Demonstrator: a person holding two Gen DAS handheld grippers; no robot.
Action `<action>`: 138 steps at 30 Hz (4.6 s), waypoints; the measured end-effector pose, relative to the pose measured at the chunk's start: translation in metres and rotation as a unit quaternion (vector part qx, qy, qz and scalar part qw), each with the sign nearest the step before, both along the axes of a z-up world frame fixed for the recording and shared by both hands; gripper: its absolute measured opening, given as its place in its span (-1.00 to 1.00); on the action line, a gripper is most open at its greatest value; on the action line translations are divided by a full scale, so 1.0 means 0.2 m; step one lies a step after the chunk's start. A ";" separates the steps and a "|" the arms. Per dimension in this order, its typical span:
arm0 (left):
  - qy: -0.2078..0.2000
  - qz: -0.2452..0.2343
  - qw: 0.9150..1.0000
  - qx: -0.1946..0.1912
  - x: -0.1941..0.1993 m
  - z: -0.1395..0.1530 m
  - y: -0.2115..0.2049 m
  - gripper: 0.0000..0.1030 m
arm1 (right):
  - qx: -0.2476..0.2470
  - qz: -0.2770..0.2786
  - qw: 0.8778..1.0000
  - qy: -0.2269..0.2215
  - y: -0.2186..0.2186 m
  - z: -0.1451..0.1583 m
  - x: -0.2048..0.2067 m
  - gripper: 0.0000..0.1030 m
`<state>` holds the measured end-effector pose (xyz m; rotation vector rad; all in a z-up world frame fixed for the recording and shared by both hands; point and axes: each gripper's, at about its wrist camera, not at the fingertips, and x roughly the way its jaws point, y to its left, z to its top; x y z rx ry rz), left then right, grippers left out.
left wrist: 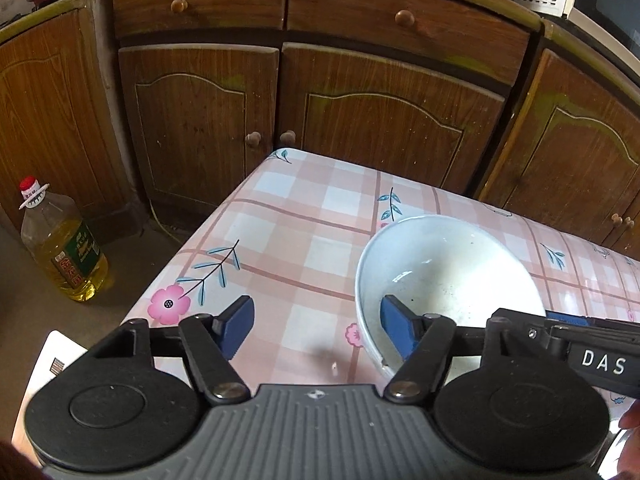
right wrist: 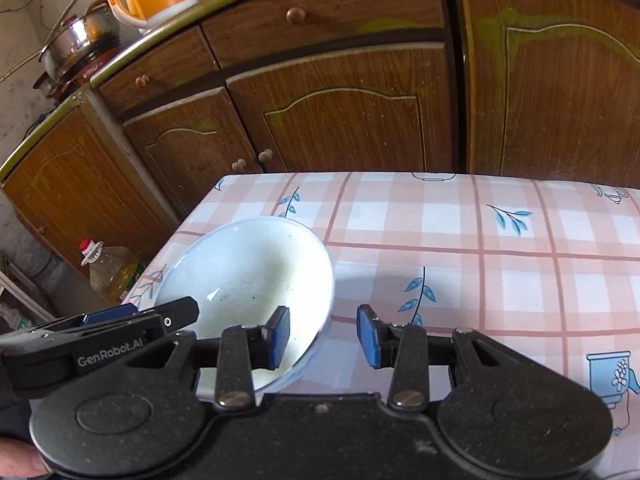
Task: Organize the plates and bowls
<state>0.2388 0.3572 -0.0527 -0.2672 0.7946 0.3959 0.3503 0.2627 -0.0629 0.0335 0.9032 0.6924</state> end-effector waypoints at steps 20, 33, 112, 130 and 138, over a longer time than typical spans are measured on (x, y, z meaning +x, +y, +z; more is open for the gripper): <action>-0.036 -0.043 0.998 -0.035 0.02 -0.08 -0.08 -0.56 | 0.031 0.013 0.999 0.030 0.03 -0.11 -0.01 -0.36; -0.058 -0.030 0.998 0.009 -0.32 0.21 -0.27 -0.57 | 0.059 0.030 0.998 0.011 -0.18 0.17 -0.33 -0.37; -0.109 0.006 0.992 0.067 -1.39 0.51 -0.83 -0.51 | 0.077 0.081 0.992 -0.059 -0.84 0.56 -1.48 -0.37; -0.105 -0.006 0.992 0.065 -1.42 0.50 -0.90 -0.50 | 0.076 0.073 0.993 -0.057 -0.93 0.53 -1.51 -0.37; -0.107 -0.011 0.992 0.065 -1.43 0.50 -0.93 -0.50 | 0.077 0.069 0.993 -0.059 -0.98 0.53 -1.53 -0.37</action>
